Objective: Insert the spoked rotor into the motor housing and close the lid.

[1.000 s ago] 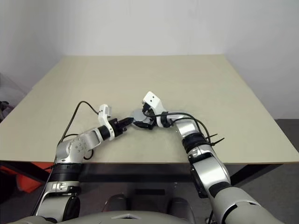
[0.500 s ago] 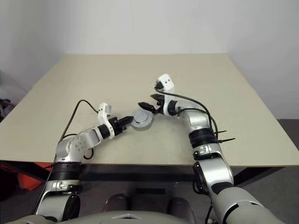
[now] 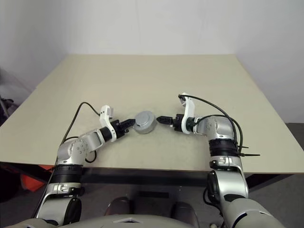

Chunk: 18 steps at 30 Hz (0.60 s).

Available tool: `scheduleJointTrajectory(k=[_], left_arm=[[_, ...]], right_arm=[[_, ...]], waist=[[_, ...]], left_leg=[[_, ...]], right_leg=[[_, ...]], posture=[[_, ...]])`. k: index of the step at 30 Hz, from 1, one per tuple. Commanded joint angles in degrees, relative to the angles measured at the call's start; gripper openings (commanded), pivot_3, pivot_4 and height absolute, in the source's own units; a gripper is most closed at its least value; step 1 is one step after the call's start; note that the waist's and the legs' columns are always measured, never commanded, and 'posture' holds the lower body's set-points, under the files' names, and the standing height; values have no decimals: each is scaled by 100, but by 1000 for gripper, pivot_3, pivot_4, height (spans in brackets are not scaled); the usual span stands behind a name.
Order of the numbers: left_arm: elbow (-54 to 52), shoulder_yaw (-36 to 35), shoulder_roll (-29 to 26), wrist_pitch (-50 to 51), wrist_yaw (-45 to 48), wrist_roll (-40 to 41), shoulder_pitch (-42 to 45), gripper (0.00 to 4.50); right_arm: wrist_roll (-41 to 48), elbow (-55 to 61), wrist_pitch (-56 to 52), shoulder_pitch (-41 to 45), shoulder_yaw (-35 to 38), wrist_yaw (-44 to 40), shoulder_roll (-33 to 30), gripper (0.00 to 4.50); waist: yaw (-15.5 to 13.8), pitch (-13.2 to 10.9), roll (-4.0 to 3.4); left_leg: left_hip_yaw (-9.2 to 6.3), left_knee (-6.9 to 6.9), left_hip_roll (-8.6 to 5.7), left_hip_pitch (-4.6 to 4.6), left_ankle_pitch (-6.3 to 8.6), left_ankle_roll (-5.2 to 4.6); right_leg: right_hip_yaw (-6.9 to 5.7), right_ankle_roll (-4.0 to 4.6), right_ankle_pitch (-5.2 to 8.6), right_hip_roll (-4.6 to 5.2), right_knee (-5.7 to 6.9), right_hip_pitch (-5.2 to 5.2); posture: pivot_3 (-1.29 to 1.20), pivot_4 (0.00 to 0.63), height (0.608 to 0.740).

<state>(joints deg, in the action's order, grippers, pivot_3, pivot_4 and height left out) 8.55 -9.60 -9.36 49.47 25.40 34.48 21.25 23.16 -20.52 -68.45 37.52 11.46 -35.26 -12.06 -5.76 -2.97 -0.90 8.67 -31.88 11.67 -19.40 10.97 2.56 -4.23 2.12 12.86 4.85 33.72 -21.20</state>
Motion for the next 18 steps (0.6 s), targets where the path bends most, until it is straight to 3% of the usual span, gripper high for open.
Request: scheduleJointTrajectory(k=[1,17,18], left_arm=[[235,195,0,148,-67,-166,-100,0],[222,155,-72,62,-99,-219,-114,0],[218,153,-77,53,-104,-227,-112,0]], right_arm=[[275,-48,-152,107,149,261,348,4484],[614,-593,68,417,502,808,1246,4484],[580,-711,192,425,552,907,1293,4203]], waist=[[10,0,0],[5,0,-1],[6,0,-1]], left_leg=[[0,3,0,6,0,0],[0,58,-4,21,-32,54],[0,58,-5,21,-32,54]], right_leg=[[0,-1,0,0,0,1],[0,-1,2,-1,-4,-11],[0,-1,2,0,-4,-11]], posture=[[0,0,740],[0,0,740],[0,0,740]])
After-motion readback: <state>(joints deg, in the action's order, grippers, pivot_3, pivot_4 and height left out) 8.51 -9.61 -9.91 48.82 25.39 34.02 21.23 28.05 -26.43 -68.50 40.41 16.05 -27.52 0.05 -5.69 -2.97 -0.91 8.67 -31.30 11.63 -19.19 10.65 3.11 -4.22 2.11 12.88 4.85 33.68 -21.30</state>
